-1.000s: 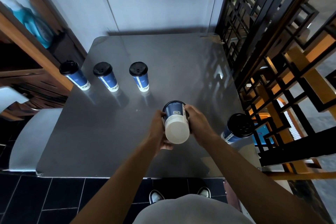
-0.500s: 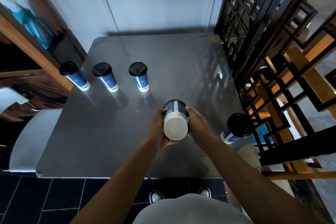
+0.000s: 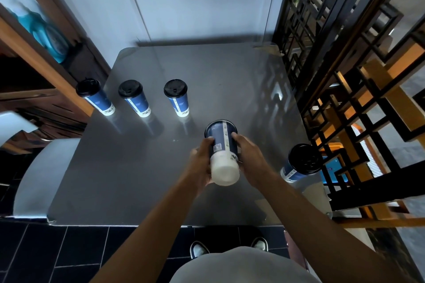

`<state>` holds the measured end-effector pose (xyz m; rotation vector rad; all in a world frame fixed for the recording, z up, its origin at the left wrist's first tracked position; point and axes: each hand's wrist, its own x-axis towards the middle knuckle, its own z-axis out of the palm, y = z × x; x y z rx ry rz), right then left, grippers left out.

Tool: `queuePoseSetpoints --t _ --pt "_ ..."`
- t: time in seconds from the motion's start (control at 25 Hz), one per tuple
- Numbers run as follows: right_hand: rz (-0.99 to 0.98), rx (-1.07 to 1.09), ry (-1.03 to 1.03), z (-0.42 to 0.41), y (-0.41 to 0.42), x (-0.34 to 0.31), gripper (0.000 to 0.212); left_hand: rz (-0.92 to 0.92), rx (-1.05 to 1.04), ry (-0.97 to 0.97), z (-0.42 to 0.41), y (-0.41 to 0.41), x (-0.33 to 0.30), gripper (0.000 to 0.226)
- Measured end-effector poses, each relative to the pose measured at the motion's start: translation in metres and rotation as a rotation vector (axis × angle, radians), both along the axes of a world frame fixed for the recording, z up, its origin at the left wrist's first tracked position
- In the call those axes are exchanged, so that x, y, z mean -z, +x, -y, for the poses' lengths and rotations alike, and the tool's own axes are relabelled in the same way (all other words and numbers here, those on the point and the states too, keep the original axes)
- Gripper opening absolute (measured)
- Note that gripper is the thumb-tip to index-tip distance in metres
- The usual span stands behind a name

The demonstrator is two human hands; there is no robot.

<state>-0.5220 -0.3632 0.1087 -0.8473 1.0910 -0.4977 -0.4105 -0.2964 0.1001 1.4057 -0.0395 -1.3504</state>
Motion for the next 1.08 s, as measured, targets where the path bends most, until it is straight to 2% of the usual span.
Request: queuePoseSetpoints --t 0.08,0.16,0.24,0.32,0.44,0.52,0.68,0.88,0.96,1.08 --pt "0.074 -0.049 0.008 0.0 -0.007 0.004 0.035 0.174 -0.031 -0.016 -0.004 0.007 0.009 0.05" --pt "0.135 -0.105 -0.002 0.0 -0.014 0.007 0.035 0.319 -0.005 -0.002 -0.009 0.015 0.013 0.029" --pt "0.082 -0.171 -0.098 0.0 -0.017 0.009 0.035 0.415 0.081 -0.003 -0.014 0.021 0.016 0.013" --pt "-0.011 -0.214 -0.201 -0.001 -0.017 0.011 0.038 0.441 0.139 -0.035 -0.018 0.026 0.017 0.021" --pt "-0.08 -0.238 -0.247 0.003 -0.017 0.016 0.063 0.392 0.21 -0.095 -0.024 0.038 0.021 0.05" --pt "-0.137 -0.273 -0.274 0.004 -0.014 0.018 0.071 0.422 0.276 -0.13 -0.025 0.047 0.029 0.062" --pt "-0.355 -0.365 -0.377 0.006 -0.001 0.026 0.077 0.56 0.312 -0.143 -0.009 0.057 0.04 0.065" --pt "-0.448 -0.334 -0.491 0.052 0.031 0.03 0.075 0.745 0.376 -0.181 0.04 0.083 0.052 0.071" --pt "-0.495 -0.379 -0.607 0.087 0.046 0.033 0.076 0.82 0.404 -0.197 0.073 0.094 0.053 0.065" --pt "-0.515 -0.446 -0.679 0.148 0.064 0.042 0.084 0.939 0.419 -0.167 0.125 0.108 0.049 0.051"
